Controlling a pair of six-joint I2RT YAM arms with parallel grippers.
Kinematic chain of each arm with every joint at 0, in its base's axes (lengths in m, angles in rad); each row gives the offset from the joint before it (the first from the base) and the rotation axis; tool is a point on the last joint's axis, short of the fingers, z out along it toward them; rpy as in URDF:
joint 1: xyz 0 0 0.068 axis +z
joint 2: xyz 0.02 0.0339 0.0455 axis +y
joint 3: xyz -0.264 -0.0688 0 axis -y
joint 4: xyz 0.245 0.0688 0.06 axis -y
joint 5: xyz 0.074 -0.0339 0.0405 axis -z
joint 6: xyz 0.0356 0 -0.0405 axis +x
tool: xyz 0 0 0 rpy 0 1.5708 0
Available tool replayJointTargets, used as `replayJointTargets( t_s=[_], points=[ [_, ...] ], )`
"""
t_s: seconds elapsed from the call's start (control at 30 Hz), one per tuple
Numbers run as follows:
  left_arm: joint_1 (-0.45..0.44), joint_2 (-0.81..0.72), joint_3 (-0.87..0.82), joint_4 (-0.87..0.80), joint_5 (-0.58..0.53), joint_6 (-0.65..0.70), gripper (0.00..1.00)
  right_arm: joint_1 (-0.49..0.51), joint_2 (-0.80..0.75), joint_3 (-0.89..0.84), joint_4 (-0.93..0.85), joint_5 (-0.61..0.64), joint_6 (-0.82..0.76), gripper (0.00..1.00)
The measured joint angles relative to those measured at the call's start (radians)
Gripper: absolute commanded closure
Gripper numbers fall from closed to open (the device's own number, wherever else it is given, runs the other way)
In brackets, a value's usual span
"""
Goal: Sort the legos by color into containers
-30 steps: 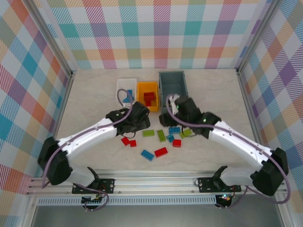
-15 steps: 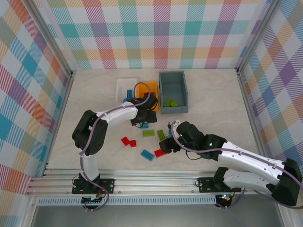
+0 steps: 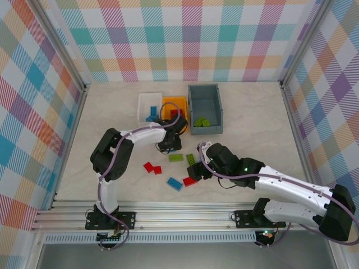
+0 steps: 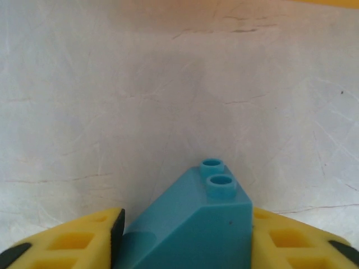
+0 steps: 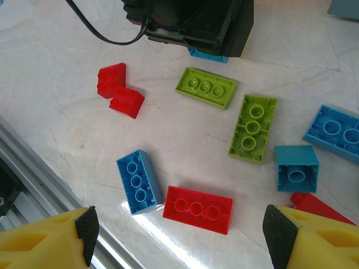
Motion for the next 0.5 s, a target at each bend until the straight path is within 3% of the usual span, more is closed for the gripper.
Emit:
replayJointTargets(
  t_s=[0.2, 0.33, 0.5],
  points=[
    [-0.002, -0.022, -0.007, 0.000, -0.015, -0.005, 0.62, 0.000, 0.002, 0.009, -0.002, 0.011, 0.000, 0.22],
    [0.012, -0.114, -0.008, -0.047, -0.049, 0.006, 0.62, 0.000, 0.034, 0.055, -0.005, 0.010, -0.006, 0.22],
    [0.110, -0.217, 0.076, -0.106, -0.069, 0.060, 0.63, 0.000, 0.144, 0.152, 0.050, -0.009, -0.045, 0.22]
  ],
)
